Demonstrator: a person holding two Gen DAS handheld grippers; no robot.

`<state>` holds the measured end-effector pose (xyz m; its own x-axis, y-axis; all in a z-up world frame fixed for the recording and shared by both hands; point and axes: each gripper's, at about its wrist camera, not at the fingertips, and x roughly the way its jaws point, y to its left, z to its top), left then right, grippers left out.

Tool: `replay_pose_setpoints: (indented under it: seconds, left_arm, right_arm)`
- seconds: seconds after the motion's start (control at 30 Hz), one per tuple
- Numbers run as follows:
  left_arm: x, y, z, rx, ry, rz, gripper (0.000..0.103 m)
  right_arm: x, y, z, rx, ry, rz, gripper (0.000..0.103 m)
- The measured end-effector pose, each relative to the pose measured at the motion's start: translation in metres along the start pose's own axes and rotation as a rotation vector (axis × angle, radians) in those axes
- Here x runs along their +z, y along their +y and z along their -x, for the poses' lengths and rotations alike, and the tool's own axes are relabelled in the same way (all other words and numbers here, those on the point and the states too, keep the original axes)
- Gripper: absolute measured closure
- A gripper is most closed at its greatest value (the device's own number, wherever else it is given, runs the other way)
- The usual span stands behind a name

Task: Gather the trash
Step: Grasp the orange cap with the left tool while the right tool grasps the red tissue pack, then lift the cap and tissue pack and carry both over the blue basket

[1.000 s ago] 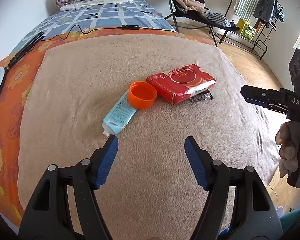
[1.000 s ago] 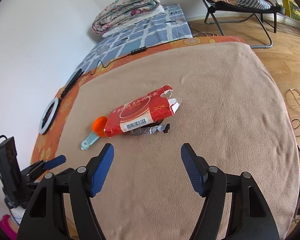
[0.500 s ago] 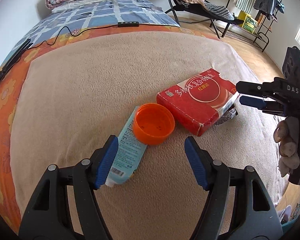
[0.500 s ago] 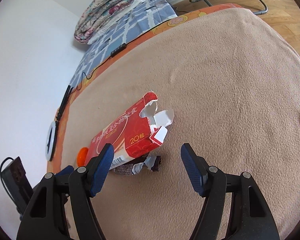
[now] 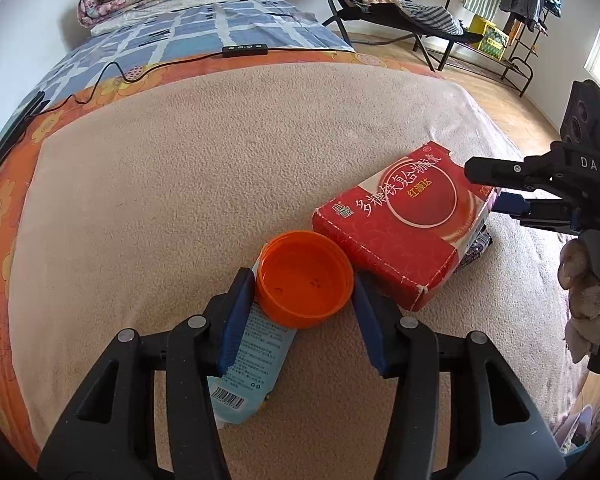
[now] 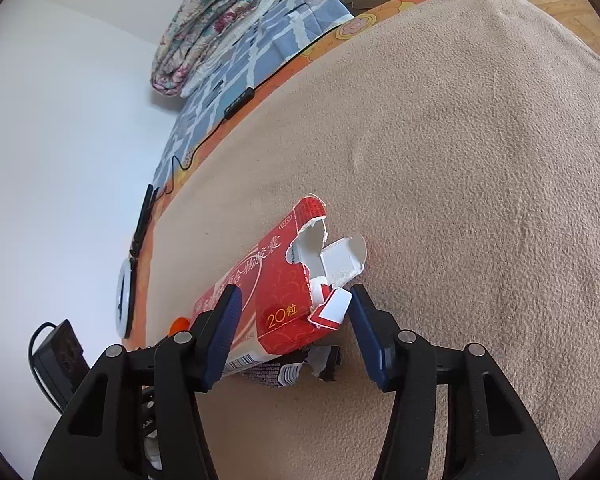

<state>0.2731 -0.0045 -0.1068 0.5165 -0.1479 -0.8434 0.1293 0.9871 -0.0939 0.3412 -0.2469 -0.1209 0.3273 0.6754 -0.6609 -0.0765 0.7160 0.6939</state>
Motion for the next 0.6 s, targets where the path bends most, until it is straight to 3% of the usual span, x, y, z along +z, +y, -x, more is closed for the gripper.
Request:
replay_pose_setpoints:
  seconds: [0.17, 0.4, 0.43, 0.47, 0.6]
  left_arm:
    - [0.000, -0.001, -0.001, 0.002, -0.012, -0.009, 0.052]
    - [-0.001, -0.001, -0.002, 0.004, -0.016, -0.012, 0.052]
    - [-0.001, -0.002, -0.002, 0.007, -0.017, -0.013, 0.052]
    - [-0.001, -0.002, -0.002, 0.009, -0.018, -0.013, 0.052]
    - [-0.001, -0.003, 0.002, 0.012, -0.027, -0.009, 0.052]
  right_arm:
    - [0.004, 0.009, -0.001, 0.000, -0.013, 0.015, 0.060]
    - [0.008, 0.016, 0.006, 0.019, -0.047, 0.019, 0.060]
    - [0.008, 0.017, 0.006, 0.025, -0.046, 0.018, 0.062]
    - [0.008, 0.018, 0.005, 0.035, -0.042, 0.014, 0.073]
    - [0.007, 0.025, 0.007, 0.043, -0.063, 0.033, 0.076]
